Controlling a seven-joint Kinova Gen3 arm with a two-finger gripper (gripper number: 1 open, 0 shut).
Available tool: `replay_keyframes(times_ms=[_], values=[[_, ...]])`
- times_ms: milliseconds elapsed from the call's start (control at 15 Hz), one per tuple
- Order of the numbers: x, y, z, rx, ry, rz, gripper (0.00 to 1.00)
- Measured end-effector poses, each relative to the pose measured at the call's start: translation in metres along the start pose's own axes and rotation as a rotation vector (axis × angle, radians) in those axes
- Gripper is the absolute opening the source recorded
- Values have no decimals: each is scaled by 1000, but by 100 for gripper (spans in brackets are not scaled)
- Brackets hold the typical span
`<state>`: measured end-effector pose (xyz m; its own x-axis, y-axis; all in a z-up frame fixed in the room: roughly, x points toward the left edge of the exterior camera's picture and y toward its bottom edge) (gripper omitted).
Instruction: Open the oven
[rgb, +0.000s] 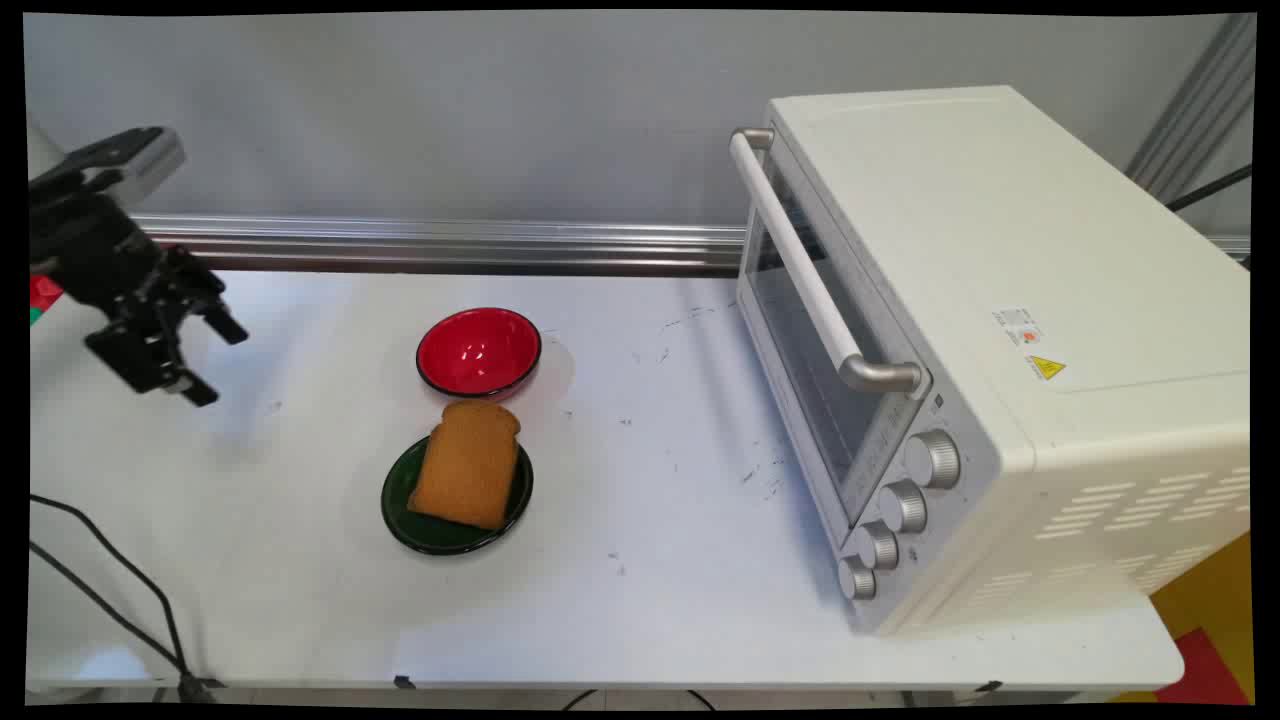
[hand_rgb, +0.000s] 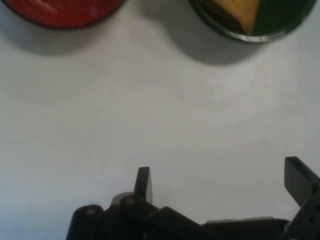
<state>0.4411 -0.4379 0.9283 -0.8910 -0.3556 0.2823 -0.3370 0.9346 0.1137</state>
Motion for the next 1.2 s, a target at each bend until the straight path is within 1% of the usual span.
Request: replay_keyframes(times_ms=[133, 333, 533, 733, 867, 1133, 1200], values=[[14, -3, 3, 9, 31, -12, 100], [49, -6, 5, 23, 78, -39, 100], [97, -5, 5, 24, 121, -68, 100], [160, -5, 3, 23, 183, -83, 100], [209, -6, 2, 25, 226, -87, 100], [282, -8, -5, 14, 298, -99, 100], [306, -8, -8, 7, 322, -104, 100]])
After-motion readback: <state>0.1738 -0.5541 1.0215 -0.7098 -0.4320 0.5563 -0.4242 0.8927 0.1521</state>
